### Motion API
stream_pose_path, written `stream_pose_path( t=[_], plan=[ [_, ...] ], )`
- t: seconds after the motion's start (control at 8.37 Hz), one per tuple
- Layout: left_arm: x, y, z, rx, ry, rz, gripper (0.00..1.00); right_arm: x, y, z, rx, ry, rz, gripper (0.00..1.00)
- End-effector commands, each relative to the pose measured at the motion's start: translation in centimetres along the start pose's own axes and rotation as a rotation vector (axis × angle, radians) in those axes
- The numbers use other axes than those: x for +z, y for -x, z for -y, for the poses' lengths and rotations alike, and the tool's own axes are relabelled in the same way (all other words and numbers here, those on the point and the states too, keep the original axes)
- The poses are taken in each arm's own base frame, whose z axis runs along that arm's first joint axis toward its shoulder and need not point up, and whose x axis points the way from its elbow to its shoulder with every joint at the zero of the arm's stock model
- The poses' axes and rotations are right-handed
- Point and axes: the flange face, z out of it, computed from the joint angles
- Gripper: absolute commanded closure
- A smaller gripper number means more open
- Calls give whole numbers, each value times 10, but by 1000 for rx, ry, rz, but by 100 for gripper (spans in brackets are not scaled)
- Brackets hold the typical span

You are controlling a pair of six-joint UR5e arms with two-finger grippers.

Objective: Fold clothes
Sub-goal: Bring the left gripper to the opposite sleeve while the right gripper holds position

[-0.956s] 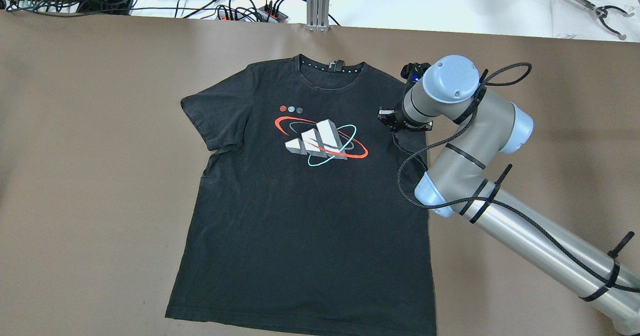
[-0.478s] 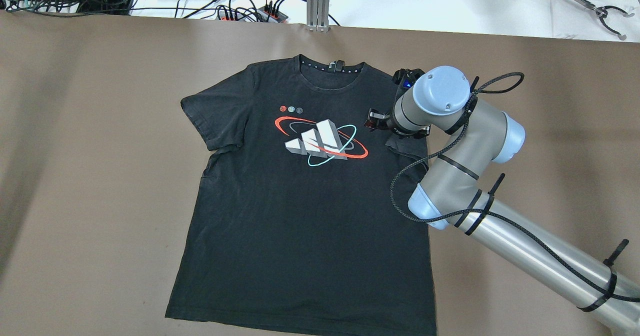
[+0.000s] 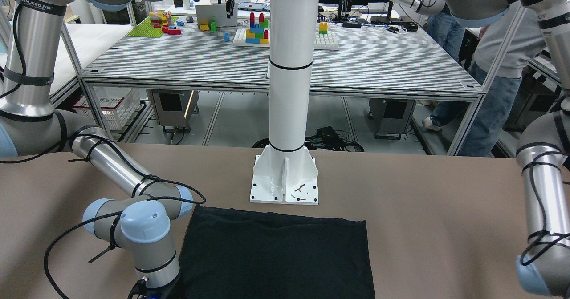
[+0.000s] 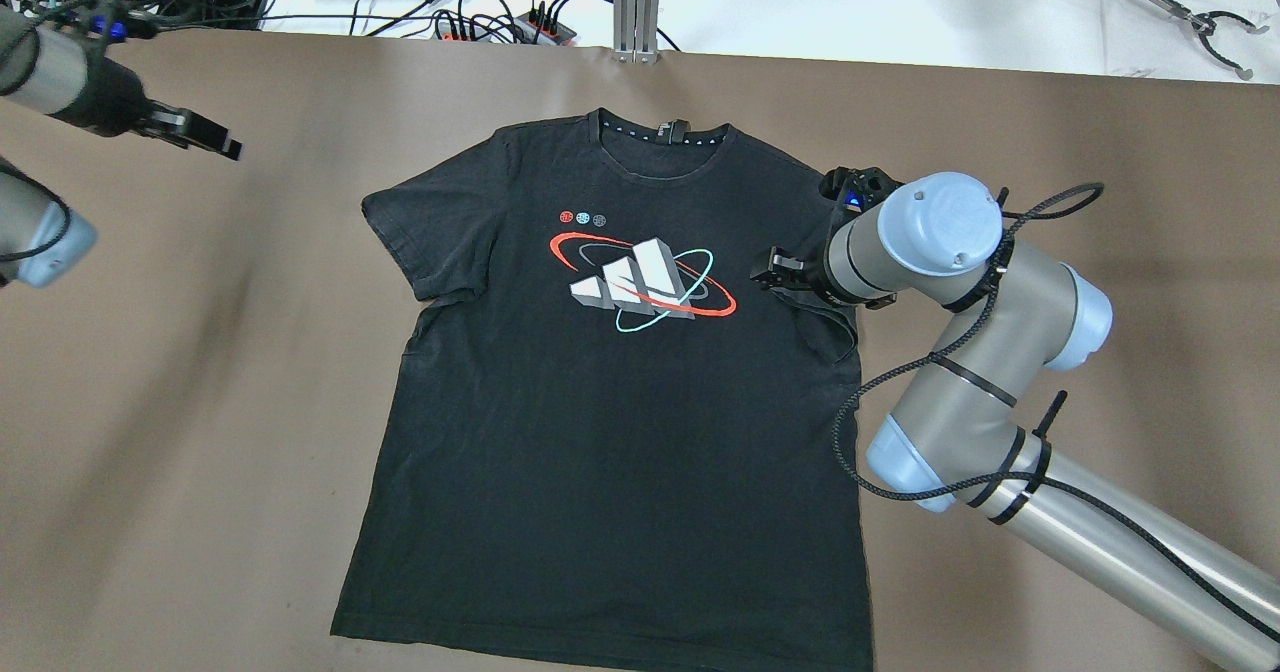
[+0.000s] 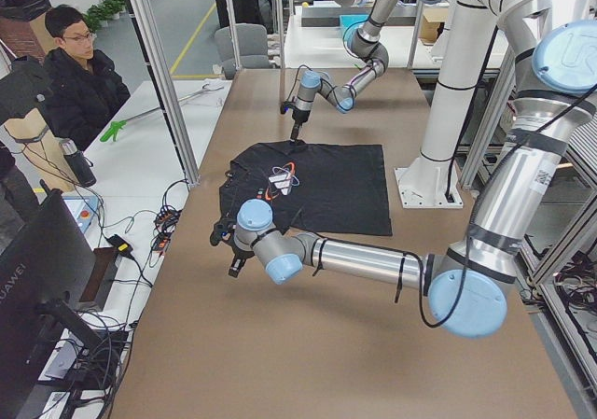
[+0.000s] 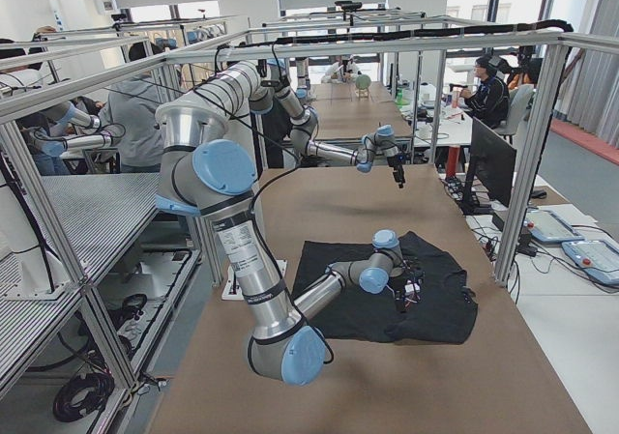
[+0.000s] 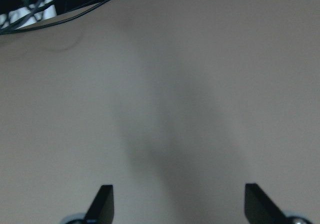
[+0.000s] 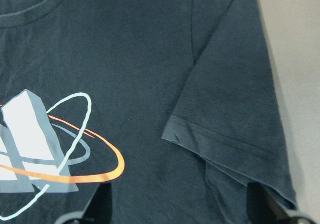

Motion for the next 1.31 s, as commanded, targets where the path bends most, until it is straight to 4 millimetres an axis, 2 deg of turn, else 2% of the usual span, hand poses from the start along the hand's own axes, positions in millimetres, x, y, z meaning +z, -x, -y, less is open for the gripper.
stream_pose_path(
  t=[0.0,0.12,0.36,0.6,0.72,0.96,1.2],
  plan=[
    [84,-88,11,14,69,-21,37,-20,-24,-13,-2,-2,9,5],
    [105,-105,21,27,58,11,40,-20,-25,-13,-1,-1,6,5],
    [122,-121,19,34,65,17,50,-18,-25,-16,-4,4,7,5],
    [137,-124,8,47,77,33,55,-18,-26,-17,-4,4,5,5],
    [139,-119,4,45,80,40,56,-18,-26,-17,-3,5,4,5],
    [147,-113,6,37,81,63,56,-19,-26,-16,-3,1,5,5],
    [146,-119,12,41,72,64,56,-19,-26,-16,-3,3,5,5]
  ],
)
